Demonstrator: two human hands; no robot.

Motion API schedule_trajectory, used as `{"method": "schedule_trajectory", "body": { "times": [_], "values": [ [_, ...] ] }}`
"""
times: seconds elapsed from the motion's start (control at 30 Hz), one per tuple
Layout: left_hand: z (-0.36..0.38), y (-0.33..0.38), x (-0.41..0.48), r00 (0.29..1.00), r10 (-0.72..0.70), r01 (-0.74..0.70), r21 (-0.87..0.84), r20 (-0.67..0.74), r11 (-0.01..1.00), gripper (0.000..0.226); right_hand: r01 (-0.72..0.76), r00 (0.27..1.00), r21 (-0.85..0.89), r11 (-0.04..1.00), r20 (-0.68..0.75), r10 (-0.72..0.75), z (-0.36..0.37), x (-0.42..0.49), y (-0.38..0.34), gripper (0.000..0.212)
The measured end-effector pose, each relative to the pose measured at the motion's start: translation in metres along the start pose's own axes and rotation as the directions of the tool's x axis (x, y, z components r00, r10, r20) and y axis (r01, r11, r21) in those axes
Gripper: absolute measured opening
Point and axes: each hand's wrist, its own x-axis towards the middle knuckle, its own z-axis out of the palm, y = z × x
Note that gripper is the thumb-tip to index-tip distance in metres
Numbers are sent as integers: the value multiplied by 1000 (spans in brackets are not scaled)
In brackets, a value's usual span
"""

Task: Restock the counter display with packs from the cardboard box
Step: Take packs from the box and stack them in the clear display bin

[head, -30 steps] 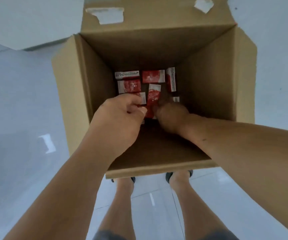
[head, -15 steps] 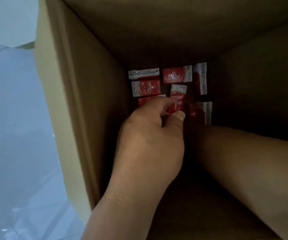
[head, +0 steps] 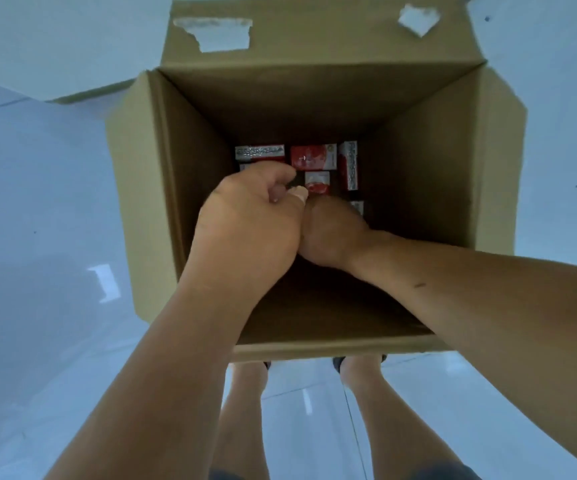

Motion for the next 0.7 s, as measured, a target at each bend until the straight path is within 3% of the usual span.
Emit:
{"method": "schedule_trajectory", "body": {
  "times": [0.07, 0.17, 0.3, 0.43, 0.53, 0.7],
  "values": [
    [-11, 9, -15, 1000, 18, -17, 20, -20, 1000, 29, -50, 996, 172, 984, -69, 63, -24, -23, -6, 37],
    [-30, 25, -41, 998, 50, -49, 30, -44, 998, 29, -49, 978, 271, 961, -183, 102, -62, -64, -17, 36],
    [-60, 55, -85, 993, 90, -90, -4, -77, 996, 31, -87, 966, 540, 837, -159, 202, -116, -120, -41, 37],
    [-90, 95, -129, 993, 111, -114, -72, -42, 991, 38, -51, 956, 847, 529, -111, 271, -174, -180, -73, 49],
    [-111, 133, -168, 982, 188, -185, -108, 23, 977, 34, 50, 957, 968, 246, -117, 264, -217, -227, -99, 57],
    [-159, 204, -240, 938, 335, -320, -151, 87, 935, 40, 174, 961, 984, 49, -180, 212, -285, -309, -141, 60]
  ]
}}
